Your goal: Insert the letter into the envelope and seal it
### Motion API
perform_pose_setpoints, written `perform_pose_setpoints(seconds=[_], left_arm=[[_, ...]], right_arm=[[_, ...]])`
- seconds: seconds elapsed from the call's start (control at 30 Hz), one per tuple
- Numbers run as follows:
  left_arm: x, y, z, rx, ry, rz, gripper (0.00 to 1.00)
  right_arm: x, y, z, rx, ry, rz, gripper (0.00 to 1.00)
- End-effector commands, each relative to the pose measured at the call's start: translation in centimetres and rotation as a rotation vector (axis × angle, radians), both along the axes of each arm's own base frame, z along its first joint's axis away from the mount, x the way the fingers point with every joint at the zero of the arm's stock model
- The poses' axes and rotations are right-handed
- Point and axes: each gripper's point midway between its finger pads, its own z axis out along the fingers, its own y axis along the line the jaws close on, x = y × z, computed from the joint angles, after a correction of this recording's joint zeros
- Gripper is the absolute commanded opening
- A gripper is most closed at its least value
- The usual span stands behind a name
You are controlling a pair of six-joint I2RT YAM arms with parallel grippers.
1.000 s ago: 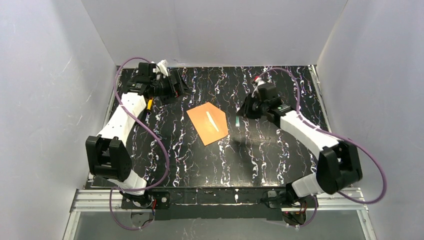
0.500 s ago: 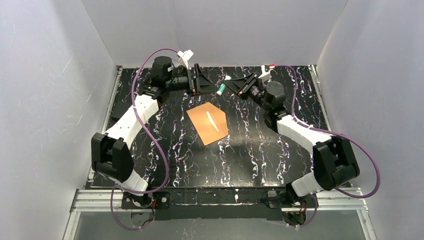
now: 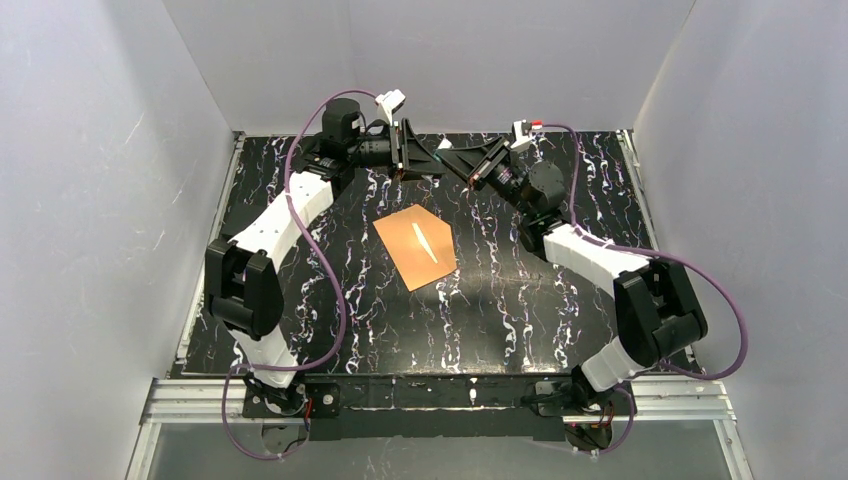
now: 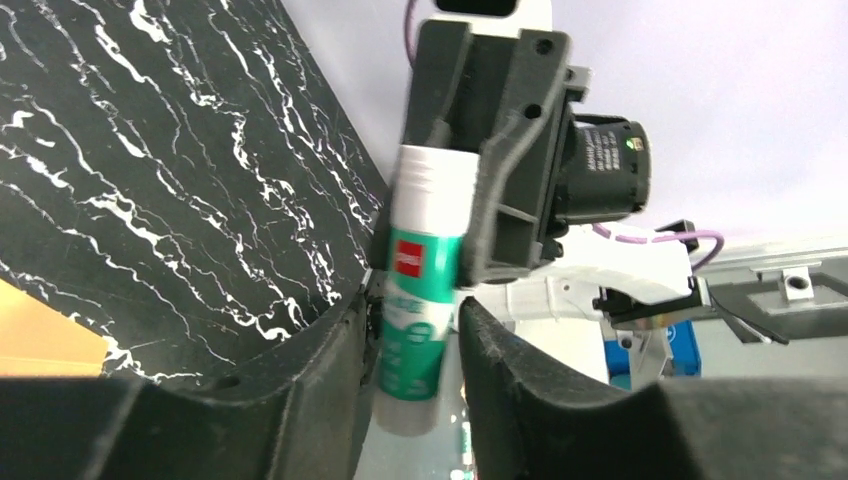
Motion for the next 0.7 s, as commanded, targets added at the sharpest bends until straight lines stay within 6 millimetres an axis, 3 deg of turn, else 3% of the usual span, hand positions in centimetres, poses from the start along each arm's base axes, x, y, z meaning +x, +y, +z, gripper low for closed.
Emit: perform_pose_setpoints(seconds=[0.0, 0.07, 0.1, 0.17, 0.2, 0.23, 0.4, 0.57, 0.67], left_arm=[[-2.2, 0.1, 3.9, -0.059, -0.068, -0.092, 0.26], [-2.3, 0.3, 3.9, -0.061, -0.087, -0.111, 0.00], [-2.2, 0.5, 3.7, -0.058, -0.099, -0.116, 0.00], [-2.3, 1.1, 3.0, -0.041, -0.154, -0.128, 0.00], [-2.5, 1.4, 2.3, -0.016, -0.189, -0.137, 0.00], [-2.6, 1.8, 1.4, 0.028, -0.215, -0.135, 0.00], [-2.7, 3.8, -1.8, 0.240, -0.388, -0.132, 0.00], [-0.9, 4.9, -2.1, 0.361, -0.588, -0.104, 0.00], [-0.1, 5.7, -2.3, 0.433, -0.693, -0.101, 0.00]], right_arm=[[-0.6, 0.1, 4.0, 0.071, -0.111, 0.025, 0.24], [-0.6, 0.3, 3.8, 0.052, -0.108, 0.031, 0.27], [-0.5, 0.4, 3.5, 0.026, -0.098, 0.037, 0.33], [0.0, 0.3, 2.7, -0.054, -0.055, 0.019, 0.60], [0.5, 0.2, 1.3, -0.128, 0.002, 0.010, 0.68], [0.5, 0.2, 1.7, -0.178, -0.005, 0.013, 0.71], [0.0, 1.1, -1.8, -0.480, 0.171, 0.150, 0.72], [-1.8, 1.5, -3.0, -0.505, 0.268, 0.260, 0.69], [-1.8, 1.1, -3.7, -0.570, 0.305, 0.258, 0.67]])
